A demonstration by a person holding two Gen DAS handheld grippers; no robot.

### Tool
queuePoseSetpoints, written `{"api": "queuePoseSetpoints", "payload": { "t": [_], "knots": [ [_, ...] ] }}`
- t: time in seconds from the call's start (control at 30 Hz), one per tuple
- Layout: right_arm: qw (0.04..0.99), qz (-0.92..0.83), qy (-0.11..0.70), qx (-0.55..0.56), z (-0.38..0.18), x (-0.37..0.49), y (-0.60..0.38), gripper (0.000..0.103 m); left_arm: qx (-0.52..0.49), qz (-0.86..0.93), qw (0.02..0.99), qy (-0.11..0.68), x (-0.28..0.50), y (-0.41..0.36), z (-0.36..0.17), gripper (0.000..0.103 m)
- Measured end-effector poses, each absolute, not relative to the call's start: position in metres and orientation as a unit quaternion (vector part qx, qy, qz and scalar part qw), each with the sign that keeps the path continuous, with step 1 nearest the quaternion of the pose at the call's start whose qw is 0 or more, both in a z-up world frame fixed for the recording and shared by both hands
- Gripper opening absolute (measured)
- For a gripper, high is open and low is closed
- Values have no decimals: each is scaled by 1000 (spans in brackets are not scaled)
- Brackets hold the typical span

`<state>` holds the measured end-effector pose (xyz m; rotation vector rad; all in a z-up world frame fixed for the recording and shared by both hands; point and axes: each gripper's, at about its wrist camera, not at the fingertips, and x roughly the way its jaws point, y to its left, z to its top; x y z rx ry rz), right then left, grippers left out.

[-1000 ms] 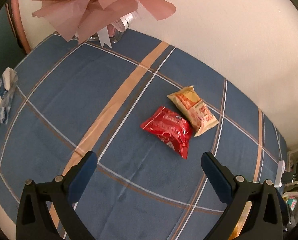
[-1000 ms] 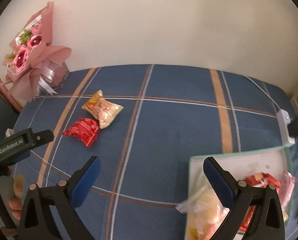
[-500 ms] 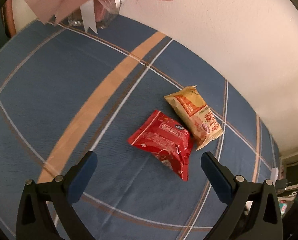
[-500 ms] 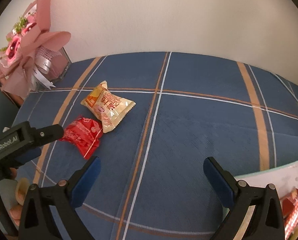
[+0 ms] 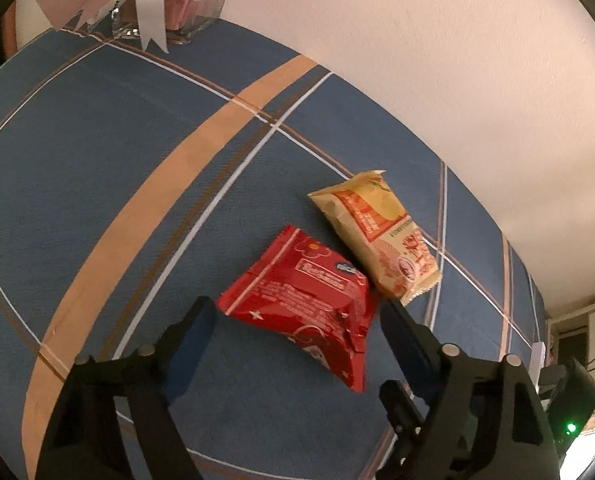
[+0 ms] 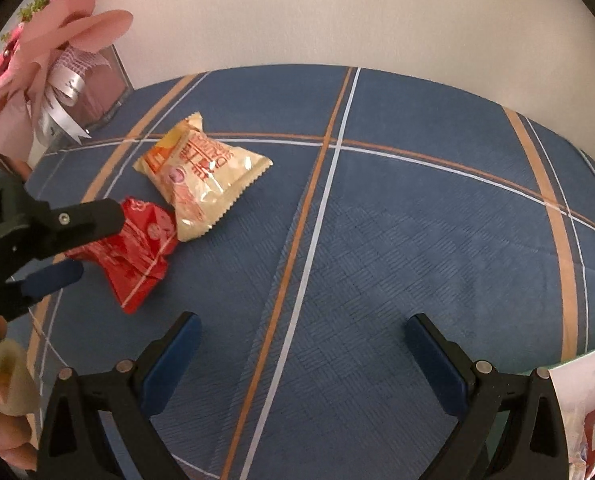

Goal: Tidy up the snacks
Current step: 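Grasp the red packet with the left gripper while the right grasps the yellow Swiss-roll packet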

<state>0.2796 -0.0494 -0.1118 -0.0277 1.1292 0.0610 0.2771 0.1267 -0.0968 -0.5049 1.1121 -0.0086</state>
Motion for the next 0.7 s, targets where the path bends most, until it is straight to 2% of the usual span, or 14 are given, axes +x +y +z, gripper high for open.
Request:
{"api": "queuePoseSetpoints", "payload": {
  "t": [0.03,0.07,0.4,0.7],
  "knots": [
    [845,28,534,-14,-111,278,-51,103,-236,-1,820,522,277,128,-98,72],
    [845,28,533,-13,-111,278,-51,103,-236,0,819,522,277,130,-98,70],
    [847,36,531,-13,-101,291,-49,103,-281,21,814,508,268,164,-99,69],
    [842,61,526,-98,-76,343,-12,103,-308,10,806,506,265,175,-96,69]
  ]
}}
